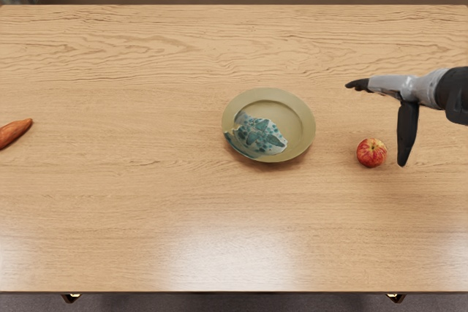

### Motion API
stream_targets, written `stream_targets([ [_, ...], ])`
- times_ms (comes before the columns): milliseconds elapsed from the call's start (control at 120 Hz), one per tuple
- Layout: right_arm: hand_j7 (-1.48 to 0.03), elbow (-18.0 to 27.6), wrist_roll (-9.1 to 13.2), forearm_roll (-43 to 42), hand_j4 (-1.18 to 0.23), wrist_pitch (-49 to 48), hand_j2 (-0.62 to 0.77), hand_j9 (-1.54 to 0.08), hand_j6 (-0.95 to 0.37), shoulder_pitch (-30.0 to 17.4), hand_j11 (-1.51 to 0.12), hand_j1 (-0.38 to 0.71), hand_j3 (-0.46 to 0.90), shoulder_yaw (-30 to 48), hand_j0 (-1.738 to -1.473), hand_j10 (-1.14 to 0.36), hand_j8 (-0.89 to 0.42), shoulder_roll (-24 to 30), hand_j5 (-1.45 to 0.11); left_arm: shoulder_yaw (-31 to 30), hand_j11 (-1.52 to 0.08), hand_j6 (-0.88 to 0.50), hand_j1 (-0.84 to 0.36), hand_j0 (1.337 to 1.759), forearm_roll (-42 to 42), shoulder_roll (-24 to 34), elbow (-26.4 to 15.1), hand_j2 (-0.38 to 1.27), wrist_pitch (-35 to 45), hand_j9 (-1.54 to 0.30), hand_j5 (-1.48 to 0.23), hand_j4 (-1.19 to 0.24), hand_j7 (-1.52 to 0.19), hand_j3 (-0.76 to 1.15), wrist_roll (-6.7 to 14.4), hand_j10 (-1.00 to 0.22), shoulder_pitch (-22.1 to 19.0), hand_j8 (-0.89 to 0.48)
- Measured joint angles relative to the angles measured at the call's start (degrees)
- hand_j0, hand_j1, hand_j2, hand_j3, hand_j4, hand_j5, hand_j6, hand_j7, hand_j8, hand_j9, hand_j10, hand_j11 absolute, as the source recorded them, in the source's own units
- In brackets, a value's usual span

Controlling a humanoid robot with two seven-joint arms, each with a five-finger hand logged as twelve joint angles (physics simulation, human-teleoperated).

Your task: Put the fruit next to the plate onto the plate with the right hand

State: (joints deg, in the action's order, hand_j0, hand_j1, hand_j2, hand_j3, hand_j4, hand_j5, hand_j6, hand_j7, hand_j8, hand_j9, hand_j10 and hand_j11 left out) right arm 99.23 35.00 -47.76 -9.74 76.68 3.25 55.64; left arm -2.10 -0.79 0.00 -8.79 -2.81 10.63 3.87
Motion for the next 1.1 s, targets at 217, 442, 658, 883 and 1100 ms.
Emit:
stream_targets([
  [217,0.0,-0.1,0.0,-5.3,-0.01,6.8,0.0,0.0,-0.01,-5.1,0.0,-0.35,0.0,-0.1,-1.658,0.0,-0.01,-2.2,0.0,0.0,-0.01,-0.01,0.34,1.658,0.0,0.0,0.0,0.0,0.0,-0.01,-0.01,-0.01,-0.01,0.0,0.0,-0.01,0.0,-0.01],
  [442,0.0,-0.4,0.0,-7.7,-0.01,9.1,0.0,0.0,-0.01,-8.8,0.0,-0.35,0.0,0.0,-1.658,0.0,-0.01,-3.2,0.0,0.0,-0.01,-0.01,0.34,1.658,0.0,0.0,0.0,0.0,0.0,-0.01,-0.01,-0.01,-0.01,0.0,0.0,-0.01,0.0,-0.01],
  [658,0.0,-0.9,0.0,-11.2,-0.01,10.8,0.0,0.0,-0.01,-10.7,0.0,-0.35,0.0,-0.1,-1.658,0.0,-0.01,-5.7,0.0,0.0,-0.01,-0.01,0.34,1.658,0.0,0.0,0.0,0.0,0.0,-0.01,-0.01,-0.01,-0.01,0.0,0.0,-0.01,0.0,-0.01],
  [883,0.0,-1.5,0.0,-14.9,-0.01,11.7,0.0,0.0,-0.01,-12.0,0.0,-0.35,0.0,-0.2,-1.658,0.0,-0.01,-7.7,0.0,0.0,-0.01,-0.01,0.34,1.658,0.0,0.0,0.0,0.0,0.0,-0.01,-0.01,-0.01,-0.01,0.0,0.0,-0.01,0.0,-0.01],
  [1100,-0.07,-1.6,0.0,-17.7,-0.06,15.0,-0.01,-0.07,-0.06,-14.5,-0.07,-0.28,0.0,-0.2,-1.658,-0.06,-0.06,-7.7,-0.08,0.0,-0.01,-0.01,0.34,1.658,0.0,0.0,0.0,0.0,0.0,-0.01,-0.01,-0.01,-0.01,0.0,0.0,-0.01,0.0,-0.01],
])
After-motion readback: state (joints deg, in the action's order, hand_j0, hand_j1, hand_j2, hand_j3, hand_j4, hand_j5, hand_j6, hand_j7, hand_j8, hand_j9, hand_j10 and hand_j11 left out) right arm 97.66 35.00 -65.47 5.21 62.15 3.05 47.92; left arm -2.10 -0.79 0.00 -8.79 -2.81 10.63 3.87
